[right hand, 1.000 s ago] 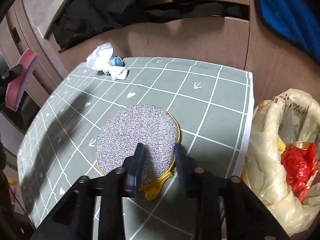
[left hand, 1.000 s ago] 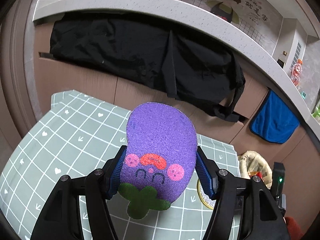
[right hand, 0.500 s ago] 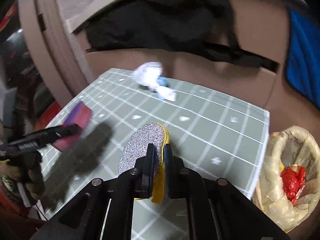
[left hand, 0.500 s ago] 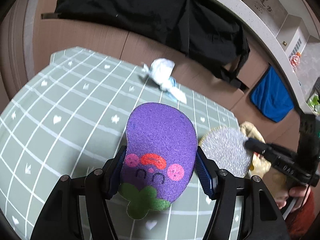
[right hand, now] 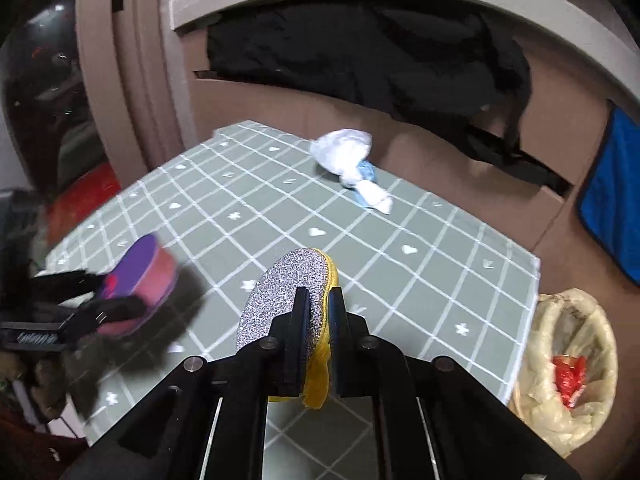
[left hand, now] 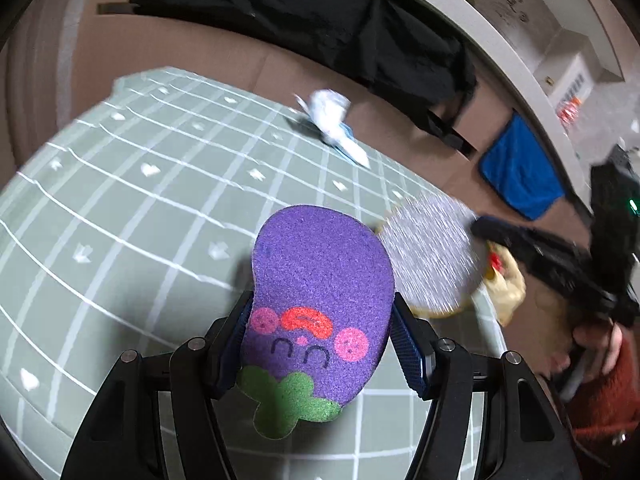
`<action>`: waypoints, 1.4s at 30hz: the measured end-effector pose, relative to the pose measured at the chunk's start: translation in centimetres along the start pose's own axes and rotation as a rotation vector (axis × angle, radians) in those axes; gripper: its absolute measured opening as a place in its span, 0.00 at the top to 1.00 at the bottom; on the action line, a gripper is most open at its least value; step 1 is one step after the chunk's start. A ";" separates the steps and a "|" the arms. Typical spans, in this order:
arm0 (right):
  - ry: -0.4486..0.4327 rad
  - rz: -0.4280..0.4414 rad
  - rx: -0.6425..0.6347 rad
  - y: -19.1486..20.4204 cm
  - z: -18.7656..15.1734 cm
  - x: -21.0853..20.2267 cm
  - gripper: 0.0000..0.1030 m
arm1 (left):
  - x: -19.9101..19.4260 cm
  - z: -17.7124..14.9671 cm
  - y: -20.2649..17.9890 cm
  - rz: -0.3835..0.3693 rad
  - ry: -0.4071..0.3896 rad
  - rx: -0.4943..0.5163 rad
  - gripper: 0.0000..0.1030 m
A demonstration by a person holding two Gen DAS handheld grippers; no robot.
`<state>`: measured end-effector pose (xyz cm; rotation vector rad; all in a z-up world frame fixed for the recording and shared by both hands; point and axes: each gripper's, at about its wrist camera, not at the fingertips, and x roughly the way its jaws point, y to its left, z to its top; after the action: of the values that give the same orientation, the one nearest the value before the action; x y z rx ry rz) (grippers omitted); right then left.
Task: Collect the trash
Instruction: 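Grasp the round silver scrubber pad by its rim with the right gripper, then carry the sponge and scrubber pad over the bin and release both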
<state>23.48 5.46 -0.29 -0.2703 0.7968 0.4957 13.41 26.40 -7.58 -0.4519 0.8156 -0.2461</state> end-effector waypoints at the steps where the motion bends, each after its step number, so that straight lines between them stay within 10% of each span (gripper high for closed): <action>1: -0.001 -0.013 -0.006 -0.1 -0.1 -0.1 0.92 | 0.3 -0.5 -0.4 -0.025 0.015 0.010 0.37; 10: -0.014 -0.029 -0.042 0.4 -1.3 -1.0 0.92 | 3.3 -3.1 -5.7 -0.225 0.186 0.130 0.37; 21: -0.014 0.323 0.082 0.1 -1.6 -1.8 0.86 | 3.6 -3.1 -6.3 -0.132 0.196 0.159 0.37; 27: 0.046 0.301 0.002 2.6 -1.8 0.8 0.81 | 2.4 -2.7 -4.2 -0.066 0.161 0.126 0.37; 42: -0.222 0.126 0.113 -5.7 1.6 -7.0 0.88 | -3.8 6.9 -14.5 0.166 -0.299 0.309 0.37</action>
<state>23.27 -0.97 6.20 -0.0588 0.6243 0.5862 15.44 17.14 5.92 -0.1241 0.5065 -0.1414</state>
